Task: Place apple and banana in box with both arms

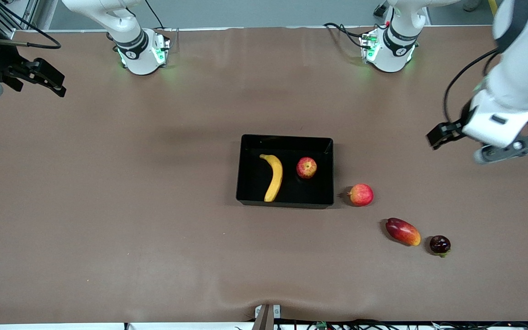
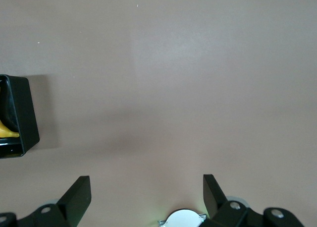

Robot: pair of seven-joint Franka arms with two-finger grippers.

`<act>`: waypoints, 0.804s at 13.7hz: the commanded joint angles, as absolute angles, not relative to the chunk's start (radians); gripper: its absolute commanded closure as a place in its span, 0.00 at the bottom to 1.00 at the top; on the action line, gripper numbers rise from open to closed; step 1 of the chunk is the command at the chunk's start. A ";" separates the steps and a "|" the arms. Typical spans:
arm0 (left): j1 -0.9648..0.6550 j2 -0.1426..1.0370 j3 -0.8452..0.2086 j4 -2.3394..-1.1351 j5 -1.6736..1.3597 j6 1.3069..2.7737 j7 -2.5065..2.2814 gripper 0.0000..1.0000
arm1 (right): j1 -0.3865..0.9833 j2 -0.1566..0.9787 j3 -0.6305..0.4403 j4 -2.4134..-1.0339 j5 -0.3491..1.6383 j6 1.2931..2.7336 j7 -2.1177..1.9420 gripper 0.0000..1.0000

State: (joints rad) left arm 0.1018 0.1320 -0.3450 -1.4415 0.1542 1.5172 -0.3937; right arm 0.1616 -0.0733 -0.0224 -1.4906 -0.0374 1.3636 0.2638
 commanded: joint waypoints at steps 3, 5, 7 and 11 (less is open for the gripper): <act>0.068 -0.011 -0.226 -1.583 0.114 1.522 -0.218 0.00 | 0.161 -0.091 -0.026 -1.503 -0.038 1.362 0.252 0.00; 0.035 -0.034 -0.155 -1.586 0.077 1.513 -0.172 0.00 | 0.166 -0.089 -0.025 -1.505 -0.038 1.365 0.252 0.00; 0.041 -0.052 -0.147 -1.586 0.061 1.497 -0.172 0.00 | 0.167 -0.087 -0.025 -1.508 -0.037 1.365 0.252 0.00; 0.044 -0.061 -0.150 -1.583 0.006 1.493 -0.172 0.00 | 0.152 -0.086 -0.028 -1.513 -0.020 1.374 0.163 0.00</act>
